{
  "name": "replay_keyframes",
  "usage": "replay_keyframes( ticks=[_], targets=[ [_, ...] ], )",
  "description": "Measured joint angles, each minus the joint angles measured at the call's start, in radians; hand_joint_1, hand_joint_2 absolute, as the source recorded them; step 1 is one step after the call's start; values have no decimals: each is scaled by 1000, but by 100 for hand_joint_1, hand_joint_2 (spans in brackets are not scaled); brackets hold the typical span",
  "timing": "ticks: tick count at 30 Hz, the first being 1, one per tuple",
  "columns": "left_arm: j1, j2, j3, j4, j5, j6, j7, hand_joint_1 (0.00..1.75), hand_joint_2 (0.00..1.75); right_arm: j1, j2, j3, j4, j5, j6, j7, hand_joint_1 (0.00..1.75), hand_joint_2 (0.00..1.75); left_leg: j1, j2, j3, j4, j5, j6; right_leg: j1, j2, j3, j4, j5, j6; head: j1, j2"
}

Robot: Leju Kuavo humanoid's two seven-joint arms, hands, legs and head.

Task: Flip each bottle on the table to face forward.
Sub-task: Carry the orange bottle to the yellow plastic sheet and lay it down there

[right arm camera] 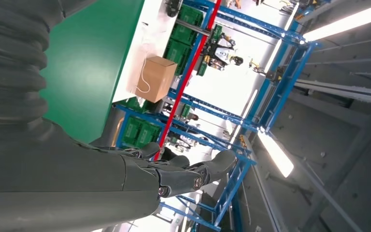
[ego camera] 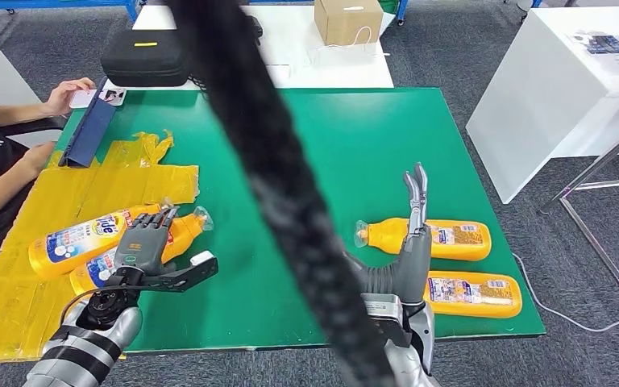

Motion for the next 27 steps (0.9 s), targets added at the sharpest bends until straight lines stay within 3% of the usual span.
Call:
replay_keyframes(
  ticks=[18,24,27],
  targets=[
    [-18,-40,43,79,-7,7,-13,0,175,-4,0,9,11,8,1,10,0,175,0,0,0,0,0,0,0,0,0,0,0,0,0,0],
    [-8,-54,68,81,73,11,-96,0,175,-4,-1,10,14,13,3,17,0,175,0,0,0,0,0,0,0,0,0,0,0,0,0,0],
    [34,-62,95,37,167,86,-198,0,175,-4,-6,10,18,49,-1,28,0,175,0,0,0,0,0,0,0,0,0,0,0,0,0,0]
  ],
)
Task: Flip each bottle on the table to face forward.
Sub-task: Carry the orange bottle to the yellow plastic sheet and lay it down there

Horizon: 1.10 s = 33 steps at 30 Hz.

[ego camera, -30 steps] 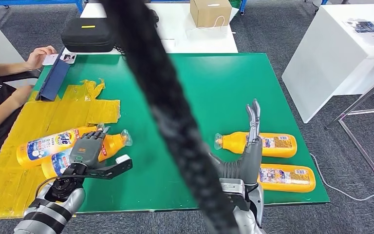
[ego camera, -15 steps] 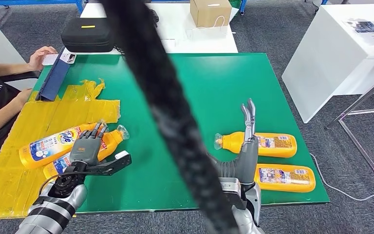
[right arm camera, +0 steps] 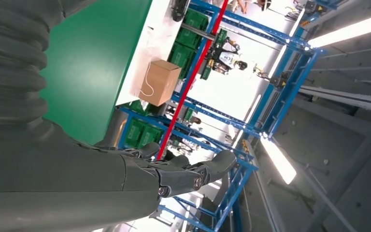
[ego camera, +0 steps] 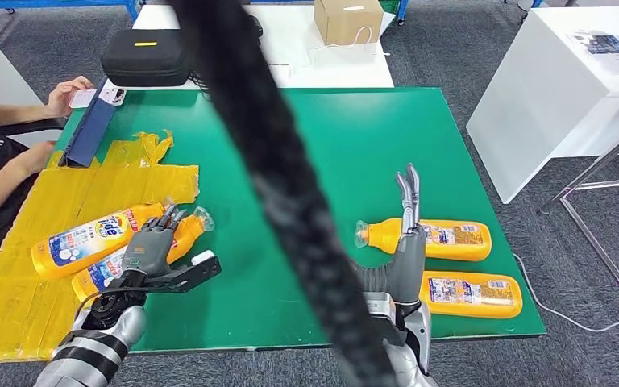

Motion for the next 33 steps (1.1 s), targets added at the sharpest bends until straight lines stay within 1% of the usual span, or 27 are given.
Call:
replay_keyframes(
  ticks=[2,3,5,6,8,12,14,16,19,22,27,33],
  targets=[
    [55,-10,27,-80,96,86,-103,0,175,-1,-10,0,5,85,-1,38,0,175,0,0,0,0,0,0,0,0,0,0,0,0,0,0],
    [86,-17,41,-132,145,130,-154,0,175,-2,-19,0,10,153,5,72,0,175,0,0,0,0,-1,0,0,0,0,0,0,0,0,0],
    [150,-35,70,-251,222,200,-226,0,175,-10,-43,0,29,310,26,158,0,175,0,0,0,0,-1,0,0,0,0,0,-1,0,0,0],
    [179,-43,85,-315,252,226,-252,0,175,-16,-58,-1,42,383,42,201,0,175,0,0,-1,0,-2,0,0,0,-1,-1,-1,0,0,0],
    [227,-58,111,-427,293,257,-285,0,175,-31,-88,-4,66,484,77,266,0,175,0,-1,-1,0,-2,0,0,0,-1,-1,-1,0,0,0],
    [288,-79,151,-593,338,287,-327,0,175,-71,-147,-14,108,582,155,347,0,175,0,-1,-1,0,-1,0,0,0,0,-1,0,0,0,0],
    [306,-87,163,-650,352,292,-342,0,175,-94,-176,-23,131,601,193,367,0,175,0,-1,-1,0,-1,1,0,0,0,-1,0,1,0,0],
    [319,-93,167,-691,373,276,-349,0,175,-120,-205,-30,158,606,239,376,0,175,0,-1,-1,0,0,1,0,0,0,-1,0,1,0,0],
    [332,-98,164,-729,434,206,-351,0,175,-161,-257,-40,210,586,327,376,0,175,-1,-1,-1,0,0,1,0,0,0,-1,0,1,0,0],
    [342,-99,150,-744,468,160,-360,0,175,-202,-310,-52,269,553,387,359,0,175,-1,-1,-1,0,0,1,-1,0,0,-1,1,1,0,0],
    [352,-100,119,-747,494,136,-374,0,175,-273,-385,-72,378,517,442,331,0,175,-2,-1,-1,1,0,1,-2,0,0,-1,1,2,0,0],
    [353,-102,104,-746,522,127,-385,0,175,-319,-432,-73,470,499,465,310,0,175,-2,-2,-1,1,0,1,-2,0,0,-1,1,2,0,0]
  ],
)
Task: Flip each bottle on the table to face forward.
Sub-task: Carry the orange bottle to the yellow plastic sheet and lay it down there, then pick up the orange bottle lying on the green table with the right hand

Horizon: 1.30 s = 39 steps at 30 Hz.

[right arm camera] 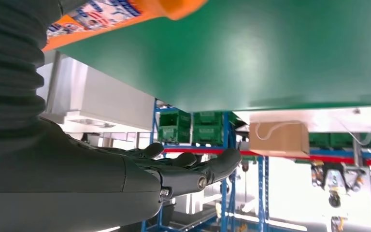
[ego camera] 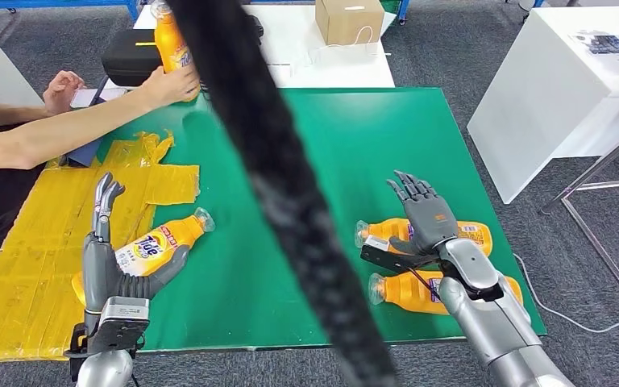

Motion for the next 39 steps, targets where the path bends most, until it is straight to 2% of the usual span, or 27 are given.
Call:
replay_keyframes(
  ticks=[10,17,21,28,33,39],
  targets=[
    [1,0,-10,0,14,-3,-12,0,175,-16,-41,2,55,-42,41,-34,0,175,0,-1,0,0,0,0,0,0,0,0,0,0,0,0],
    [1,0,-13,12,39,3,-31,0,175,-3,-92,1,83,-216,133,-136,0,175,0,-1,0,0,0,0,0,0,0,0,0,0,0,0],
    [1,0,-13,23,46,14,-38,0,175,16,-139,-3,85,-279,177,-153,0,175,0,-2,0,0,0,0,0,0,0,0,0,0,0,0],
    [-2,0,-13,49,60,22,-38,0,175,18,-183,-7,105,-209,161,-78,0,175,0,-1,0,0,0,0,0,0,0,0,0,0,0,0],
    [-4,-1,-13,58,64,21,-38,0,175,6,-186,-1,142,-126,130,-5,0,175,0,-1,0,0,0,0,0,0,0,0,0,0,0,0],
    [-7,-5,-13,61,64,15,-35,0,175,-16,-182,12,194,-66,100,38,0,175,0,-1,0,0,0,0,0,0,0,0,0,0,0,0]
  ],
)
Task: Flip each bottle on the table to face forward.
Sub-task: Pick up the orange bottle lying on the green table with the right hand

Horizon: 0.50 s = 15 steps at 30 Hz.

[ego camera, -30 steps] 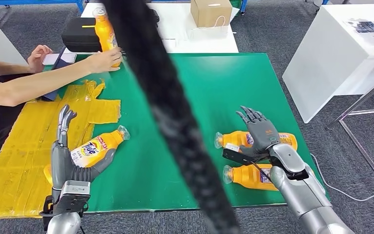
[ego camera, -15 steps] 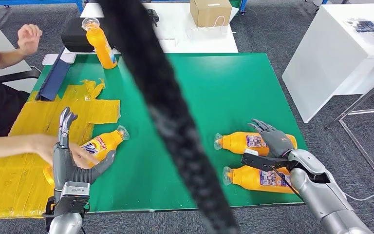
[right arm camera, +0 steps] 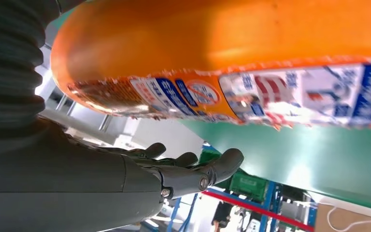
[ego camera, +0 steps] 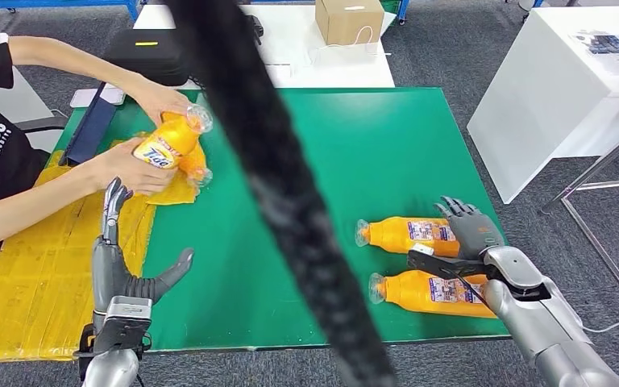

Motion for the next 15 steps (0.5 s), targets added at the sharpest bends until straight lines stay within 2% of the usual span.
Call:
replay_keyframes(
  ticks=[2,3,4,6,7,8,11,15],
  targets=[
    [-1,-1,0,1,0,0,1,0,175,-4,1,4,12,7,-1,4,1,175,0,0,0,0,0,0,0,0,0,0,0,0,0,0],
    [-2,-1,0,2,0,0,1,0,175,-7,2,6,20,15,-2,6,7,175,0,0,0,0,0,0,0,0,0,0,0,0,0,0],
    [-3,-2,0,3,0,0,2,0,175,-12,4,8,29,24,-2,8,27,175,0,0,0,0,0,0,0,0,0,0,0,0,0,0],
    [-5,-4,0,5,0,-1,3,0,175,-22,11,11,52,42,-4,9,91,175,0,0,0,0,0,0,0,0,0,0,0,0,0,0],
    [-6,-6,0,6,0,-2,3,0,175,-28,15,12,65,47,-4,8,117,175,0,0,0,0,0,0,0,0,0,0,0,0,0,0],
    [-6,-7,0,6,0,-2,3,0,175,-33,18,13,76,51,-6,6,130,175,0,0,0,0,0,0,0,0,0,0,0,0,0,0],
    [-8,-9,-1,7,0,-3,3,0,175,-44,31,18,106,56,-10,2,134,175,0,0,0,0,0,0,0,0,0,0,0,0,0,0],
    [-8,-9,-1,7,0,-3,3,0,175,-59,41,20,130,60,-16,-1,166,175,0,1,0,0,0,0,0,0,0,0,0,0,0,0]
  ],
)
